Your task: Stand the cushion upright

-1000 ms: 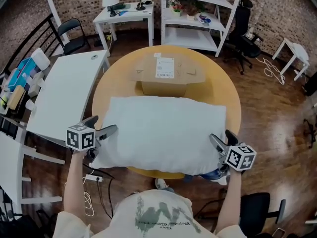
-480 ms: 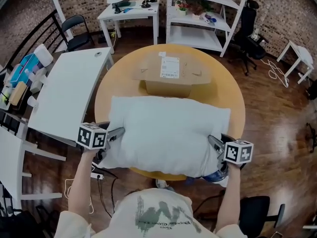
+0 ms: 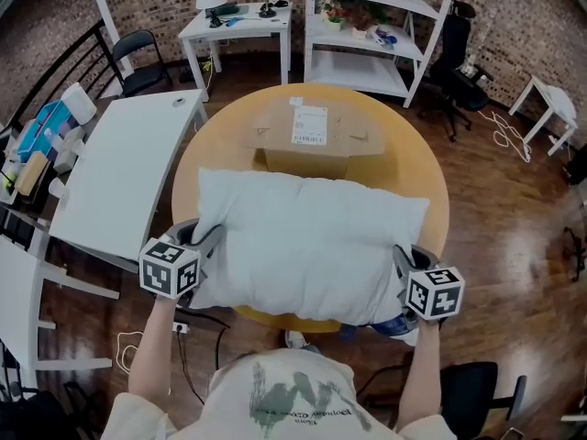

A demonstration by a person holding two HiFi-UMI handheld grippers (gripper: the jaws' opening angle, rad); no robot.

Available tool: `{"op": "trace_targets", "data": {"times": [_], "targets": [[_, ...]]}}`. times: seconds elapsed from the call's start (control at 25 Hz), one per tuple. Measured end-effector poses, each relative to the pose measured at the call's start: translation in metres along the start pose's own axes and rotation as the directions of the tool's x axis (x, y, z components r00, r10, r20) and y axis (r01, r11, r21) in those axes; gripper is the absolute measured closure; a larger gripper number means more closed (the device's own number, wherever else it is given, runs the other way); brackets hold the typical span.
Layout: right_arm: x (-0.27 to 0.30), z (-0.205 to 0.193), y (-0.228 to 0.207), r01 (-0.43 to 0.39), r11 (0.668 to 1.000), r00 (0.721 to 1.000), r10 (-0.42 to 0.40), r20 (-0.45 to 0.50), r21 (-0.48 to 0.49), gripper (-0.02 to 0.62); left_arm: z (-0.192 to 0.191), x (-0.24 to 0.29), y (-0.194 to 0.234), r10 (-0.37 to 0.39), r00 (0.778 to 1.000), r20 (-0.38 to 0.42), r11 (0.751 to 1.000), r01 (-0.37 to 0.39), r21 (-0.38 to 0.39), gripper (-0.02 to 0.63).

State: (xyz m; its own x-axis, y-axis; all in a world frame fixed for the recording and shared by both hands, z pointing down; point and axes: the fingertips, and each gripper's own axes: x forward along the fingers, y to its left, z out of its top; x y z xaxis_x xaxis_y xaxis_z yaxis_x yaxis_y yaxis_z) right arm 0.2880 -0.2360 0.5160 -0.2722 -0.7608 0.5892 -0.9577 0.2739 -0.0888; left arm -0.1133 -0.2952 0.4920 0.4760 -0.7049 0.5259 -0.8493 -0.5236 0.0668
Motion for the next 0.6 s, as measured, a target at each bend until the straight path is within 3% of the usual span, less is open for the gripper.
{"op": "trace_targets", "data": {"times": [0.4, 0.6], "targets": [[-0.014, 0.034, -0.023, 0.122, 0.991, 0.983, -0.112, 0.148, -0.061, 0.563, 0.033, 0.005, -0.011, 0.052, 0.990, 0.133, 0.997, -0.059, 0.051, 0.494], [-0.013, 0.058, -0.033, 0.183, 0.978, 0.960, -0.157, 0.230, -0.096, 0.563, 0.050, 0.010, -0.011, 0.084, 0.978, 0.193, 0.994, -0.097, 0.056, 0.491]]}}
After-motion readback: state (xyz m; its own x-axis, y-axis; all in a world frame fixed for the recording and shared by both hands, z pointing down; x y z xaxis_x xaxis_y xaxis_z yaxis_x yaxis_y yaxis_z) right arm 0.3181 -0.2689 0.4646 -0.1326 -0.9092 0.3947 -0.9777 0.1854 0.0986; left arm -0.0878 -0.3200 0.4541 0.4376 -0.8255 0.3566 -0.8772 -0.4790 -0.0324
